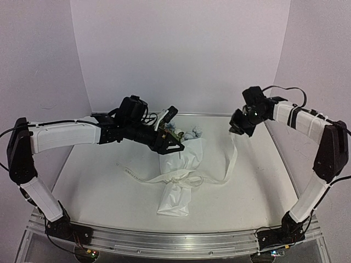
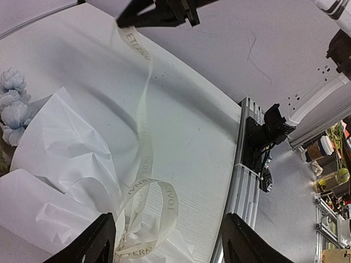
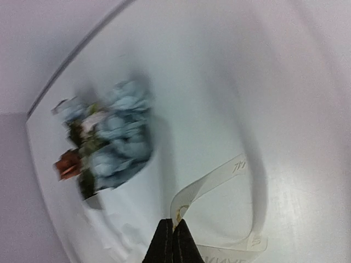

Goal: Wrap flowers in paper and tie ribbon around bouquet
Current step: Cross the half-tied ribbon over the folded bouquet.

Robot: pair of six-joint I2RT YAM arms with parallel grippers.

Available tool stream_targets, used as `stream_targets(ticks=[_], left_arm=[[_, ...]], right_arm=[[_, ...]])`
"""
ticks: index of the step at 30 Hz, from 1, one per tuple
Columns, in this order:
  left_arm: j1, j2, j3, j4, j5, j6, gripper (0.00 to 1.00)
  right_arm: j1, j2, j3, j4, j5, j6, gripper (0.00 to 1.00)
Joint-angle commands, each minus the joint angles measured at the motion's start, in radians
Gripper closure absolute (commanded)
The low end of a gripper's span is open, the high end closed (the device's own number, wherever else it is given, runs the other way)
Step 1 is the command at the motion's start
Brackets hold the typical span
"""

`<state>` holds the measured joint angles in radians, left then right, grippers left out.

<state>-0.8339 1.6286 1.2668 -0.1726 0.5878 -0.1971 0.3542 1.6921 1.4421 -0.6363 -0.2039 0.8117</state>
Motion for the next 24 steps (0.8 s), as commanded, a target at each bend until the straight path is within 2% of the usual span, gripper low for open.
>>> stream_targets(ticks=[1, 6, 9, 13, 17, 24], left_arm=[[0.013, 0.035, 0.068, 0.053, 0.073, 0.032, 0.3], [0.043, 0.055, 0.053, 0.129, 0.137, 0.001, 0.29], [0.057, 0.059, 0.031, 0.175, 0.111, -0.01, 0.28], [0.066, 0.067, -0.003, 0.244, -0.03, -0.017, 0.27], [0.067, 0.084, -0.039, 0.365, -0.041, -0.03, 0.27], [0.067, 0.135, -0.029, 0.461, -0.149, -0.054, 0.27]], right_arm=[[0.142, 0.092, 0.297, -0.019, -0.269, -0.049, 1.0], [0.22, 0.286, 0.623, 0.006, -0.53, 0.02, 1.0], [0.247, 0.371, 0.728, 0.053, -0.607, 0.089, 1.0], [0.26, 0.389, 0.737, 0.124, -0.61, 0.174, 1.0], [0.275, 0.375, 0.731, 0.138, -0.578, 0.209, 1.0], [0.294, 0.346, 0.723, 0.153, -0.576, 0.26, 1.0]])
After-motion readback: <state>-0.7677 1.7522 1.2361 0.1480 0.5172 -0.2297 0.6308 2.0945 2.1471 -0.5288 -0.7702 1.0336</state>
